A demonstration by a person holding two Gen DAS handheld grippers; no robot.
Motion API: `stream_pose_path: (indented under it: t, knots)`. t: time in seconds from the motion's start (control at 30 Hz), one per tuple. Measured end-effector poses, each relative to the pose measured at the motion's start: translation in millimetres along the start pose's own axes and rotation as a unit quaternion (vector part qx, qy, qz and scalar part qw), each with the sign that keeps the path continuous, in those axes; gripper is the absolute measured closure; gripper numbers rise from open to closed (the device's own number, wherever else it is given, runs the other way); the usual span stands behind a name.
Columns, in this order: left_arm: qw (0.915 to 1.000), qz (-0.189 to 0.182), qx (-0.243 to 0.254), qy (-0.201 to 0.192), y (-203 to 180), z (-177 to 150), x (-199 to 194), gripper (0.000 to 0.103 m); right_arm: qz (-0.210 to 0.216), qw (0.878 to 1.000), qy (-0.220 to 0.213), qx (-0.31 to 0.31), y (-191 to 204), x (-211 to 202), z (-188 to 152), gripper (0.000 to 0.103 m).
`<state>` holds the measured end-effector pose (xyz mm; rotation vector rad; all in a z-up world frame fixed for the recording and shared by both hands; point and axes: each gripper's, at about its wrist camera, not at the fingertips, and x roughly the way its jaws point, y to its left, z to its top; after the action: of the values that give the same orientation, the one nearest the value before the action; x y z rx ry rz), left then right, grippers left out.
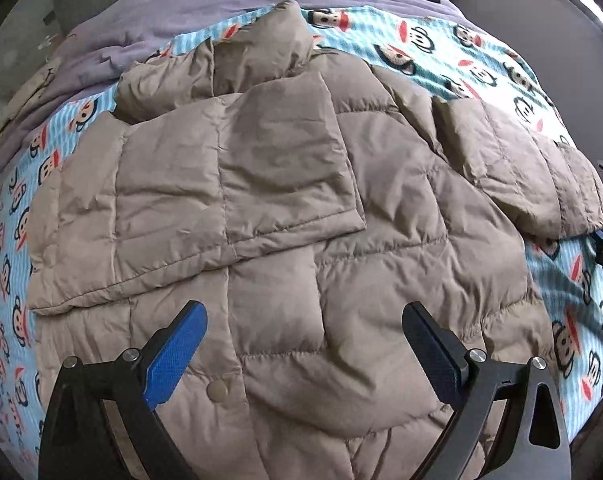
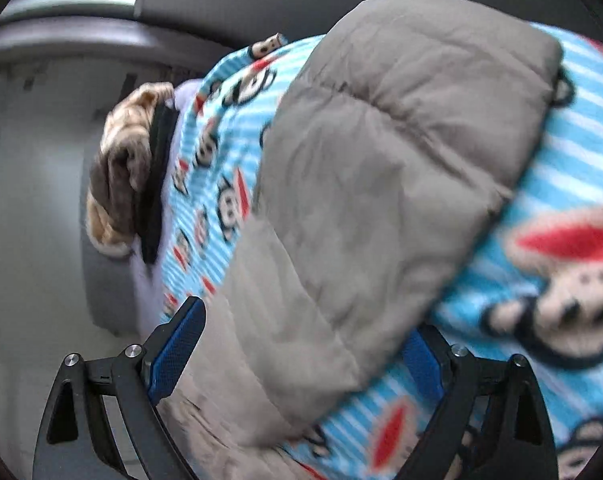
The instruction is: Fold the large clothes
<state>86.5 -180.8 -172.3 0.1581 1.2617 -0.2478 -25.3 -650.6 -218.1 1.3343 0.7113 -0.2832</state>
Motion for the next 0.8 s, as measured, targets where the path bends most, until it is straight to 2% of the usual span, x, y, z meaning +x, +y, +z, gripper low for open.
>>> stream_pose_path:
  t: [0.13,0.17,0.2,0.23,0.27,0.3,0.43,0.57,0.67,0.77,0.8]
  knots:
    - [0.9999,0.006,-0.003,-0.007,6,5,-1,0.004,0.044,0.998,-0.008,0.044,0,6,9,0.010]
    - [0.9999,0.009,-0.001,-0.010,7,6,-1,0.004,0.047,0.998,-0.006,0.050,3,9,9,0.017]
    - [0.9998,0.013,0.001,-0.012,9,7,-1,0.004,0.046,0.998,-0.003,0.052,5,10,8,0.036]
    - [0.9997,0.019,0.003,-0.014,11,8,-1,0.004,0.042,0.998,0.004,0.052,9,13,8,0.049]
    - [0.9996,0.024,0.005,-0.015,13,9,0,0.004,0.039,0.998,0.010,0.051,12,16,7,0.077]
    - [0.9995,0.027,0.006,-0.016,16,9,1,0.004,0.043,0.998,0.012,0.048,16,18,6,0.092]
    - [0.9995,0.025,0.007,-0.020,30,9,-1,0.005,0.059,0.998,0.009,-0.003,51,17,-5,0.093]
    - [0.9991,0.031,-0.006,-0.029,52,7,-5,0.005,0.059,0.990,0.028,-0.124,123,24,-40,0.093]
    - [0.9981,0.041,-0.028,-0.037,77,5,-10,0.005,0.055,0.972,0.043,-0.222,177,38,-77,0.093]
    - [0.9964,0.054,-0.048,-0.044,103,3,-13,0.004,0.056,0.940,0.061,-0.331,236,60,-134,0.093]
    - [0.9957,0.059,-0.055,-0.046,112,2,-14,0.005,0.055,0.920,0.071,-0.381,259,72,-165,0.093]
